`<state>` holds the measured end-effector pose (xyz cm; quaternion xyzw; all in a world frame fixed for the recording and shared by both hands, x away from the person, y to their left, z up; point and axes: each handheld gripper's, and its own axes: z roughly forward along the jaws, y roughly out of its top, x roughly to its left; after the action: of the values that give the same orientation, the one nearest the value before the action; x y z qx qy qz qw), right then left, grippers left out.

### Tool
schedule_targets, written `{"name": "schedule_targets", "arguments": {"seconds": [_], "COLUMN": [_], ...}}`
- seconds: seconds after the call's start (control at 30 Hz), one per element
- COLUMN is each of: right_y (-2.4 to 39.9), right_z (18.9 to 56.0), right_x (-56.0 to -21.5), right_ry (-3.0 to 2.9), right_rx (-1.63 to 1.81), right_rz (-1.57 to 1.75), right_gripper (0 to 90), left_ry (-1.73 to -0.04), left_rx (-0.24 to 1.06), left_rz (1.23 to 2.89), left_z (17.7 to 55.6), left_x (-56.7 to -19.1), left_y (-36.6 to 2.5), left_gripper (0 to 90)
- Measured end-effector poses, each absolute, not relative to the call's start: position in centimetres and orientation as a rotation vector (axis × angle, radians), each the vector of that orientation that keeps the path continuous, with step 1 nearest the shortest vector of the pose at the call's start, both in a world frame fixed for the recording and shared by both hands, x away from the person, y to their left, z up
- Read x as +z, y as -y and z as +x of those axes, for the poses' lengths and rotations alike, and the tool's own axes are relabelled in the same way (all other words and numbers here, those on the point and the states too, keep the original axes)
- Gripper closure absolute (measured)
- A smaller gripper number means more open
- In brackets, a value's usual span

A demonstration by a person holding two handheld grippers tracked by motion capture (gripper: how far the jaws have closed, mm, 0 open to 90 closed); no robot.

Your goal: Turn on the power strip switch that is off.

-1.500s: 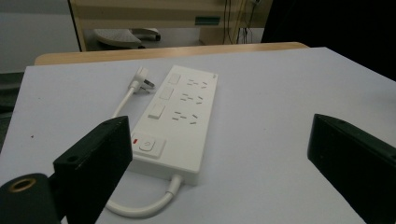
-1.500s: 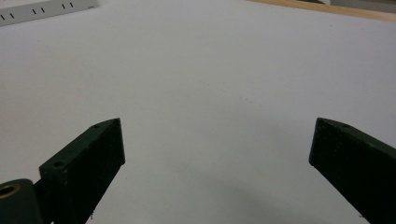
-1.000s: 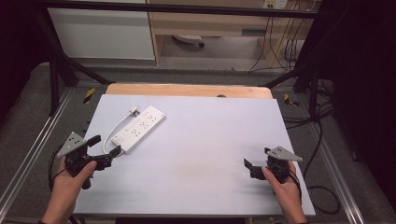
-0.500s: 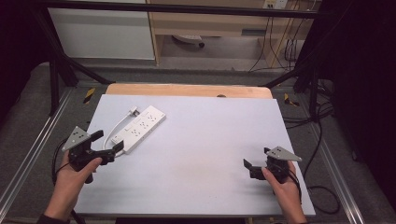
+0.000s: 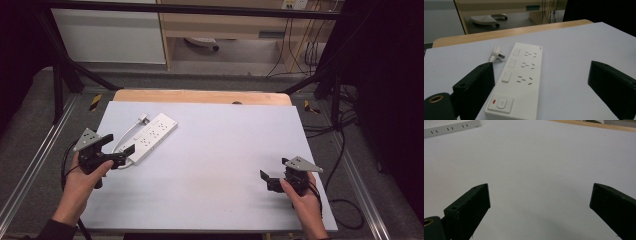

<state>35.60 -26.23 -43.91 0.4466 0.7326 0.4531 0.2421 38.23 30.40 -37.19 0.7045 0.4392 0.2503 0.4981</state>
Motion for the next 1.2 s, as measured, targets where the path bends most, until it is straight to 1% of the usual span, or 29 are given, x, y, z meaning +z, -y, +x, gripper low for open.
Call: {"name": "schedule_targets", "arguments": {"seconds": [0.2,0.37,0.57,0.93,1.03,1.13,1.2], "right_y": [26.3,26.4,26.4,26.5,26.5,26.5,26.5], "right_z": [35.6,35.6,35.6,35.6,35.6,35.6,35.6], "right_x": [-43.9,-44.0,-44.0,-43.9,-43.9,-43.9,-43.9], "right_ry": [-2.005,-2.005,-2.009,-2.001,-2.002,-1.997,-1.997], "right_rx": [1.234,1.234,1.230,1.234,1.235,1.240,1.239], "right_rz": [1.221,1.224,1.224,1.226,1.229,1.229,1.229], "right_gripper": [3.5,3.4,3.4,3.3,3.3,3.3,3.3], "left_ry": [-1.069,-1.082,-1.103,-1.144,-1.161,-1.169,-1.171], "left_rx": [0.605,0.624,0.632,0.632,0.631,0.640,0.644], "left_rz": [1.723,1.748,1.757,1.745,1.750,1.755,1.758], "left_z": [39.3,40.3,41.3,42.7,43.1,43.4,43.6], "left_x": [-37.4,-37.5,-37.6,-38.4,-38.8,-39.0,-39.1], "left_y": [-30.1,-29.6,-29.5,-29.7,-29.8,-29.9,-29.9], "left_gripper": [6.9,9.3,10.1,14.7,16.6,21.5,22.7]}}
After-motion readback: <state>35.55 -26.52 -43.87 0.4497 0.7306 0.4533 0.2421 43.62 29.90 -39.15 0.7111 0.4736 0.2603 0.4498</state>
